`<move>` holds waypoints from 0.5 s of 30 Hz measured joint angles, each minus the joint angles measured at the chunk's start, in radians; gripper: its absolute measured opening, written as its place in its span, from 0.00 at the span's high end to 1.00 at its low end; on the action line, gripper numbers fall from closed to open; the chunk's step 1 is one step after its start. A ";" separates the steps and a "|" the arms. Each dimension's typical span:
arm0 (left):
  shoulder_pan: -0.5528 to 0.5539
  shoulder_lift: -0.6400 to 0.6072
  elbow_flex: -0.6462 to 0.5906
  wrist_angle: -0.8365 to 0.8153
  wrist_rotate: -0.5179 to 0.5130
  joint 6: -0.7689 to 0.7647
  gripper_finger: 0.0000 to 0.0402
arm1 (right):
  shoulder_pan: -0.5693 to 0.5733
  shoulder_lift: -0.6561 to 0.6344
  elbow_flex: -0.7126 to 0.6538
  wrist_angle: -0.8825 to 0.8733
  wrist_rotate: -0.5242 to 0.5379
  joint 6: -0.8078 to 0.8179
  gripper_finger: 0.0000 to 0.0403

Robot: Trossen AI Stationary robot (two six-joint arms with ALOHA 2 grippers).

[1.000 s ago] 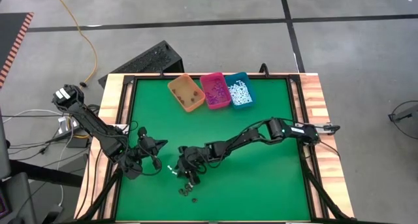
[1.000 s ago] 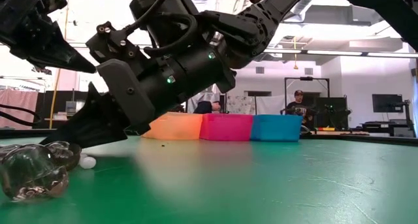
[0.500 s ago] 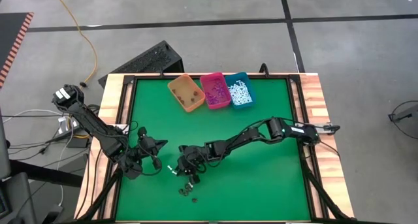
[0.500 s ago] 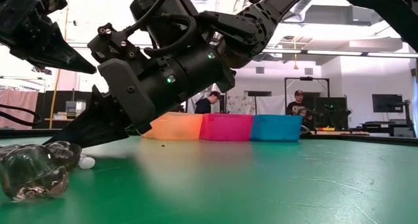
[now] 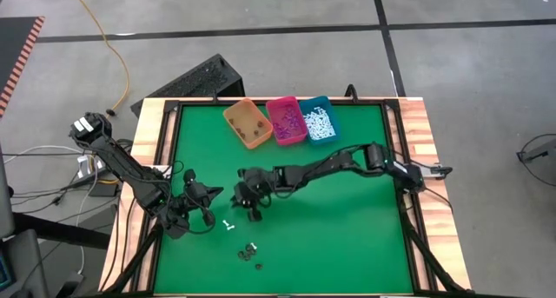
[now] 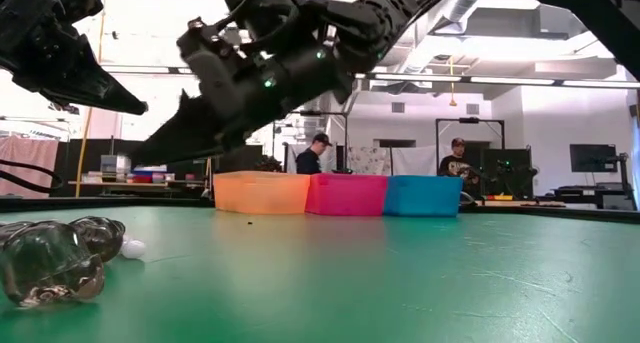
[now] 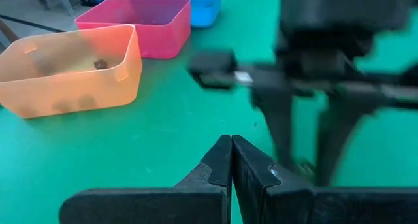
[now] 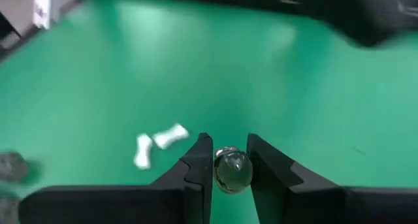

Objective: Sort Halloween decoration
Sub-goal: Put the transparent black skull toy into the orange bin

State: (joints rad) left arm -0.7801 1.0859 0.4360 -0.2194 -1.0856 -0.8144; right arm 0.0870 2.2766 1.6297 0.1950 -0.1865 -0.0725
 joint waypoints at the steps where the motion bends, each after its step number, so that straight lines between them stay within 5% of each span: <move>1: 0.000 0.000 0.000 0.001 0.000 0.000 1.00 | -0.014 -0.019 0.000 -0.028 0.001 -0.015 0.75; 15: 0.000 0.000 0.000 0.000 -0.001 -0.002 1.00 | -0.309 -0.167 0.000 -0.116 0.135 -0.103 0.72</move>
State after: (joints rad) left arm -0.7803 1.0855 0.4358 -0.2192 -1.0866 -0.8165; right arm -0.2216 2.1097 1.6295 0.0793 -0.0515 -0.1756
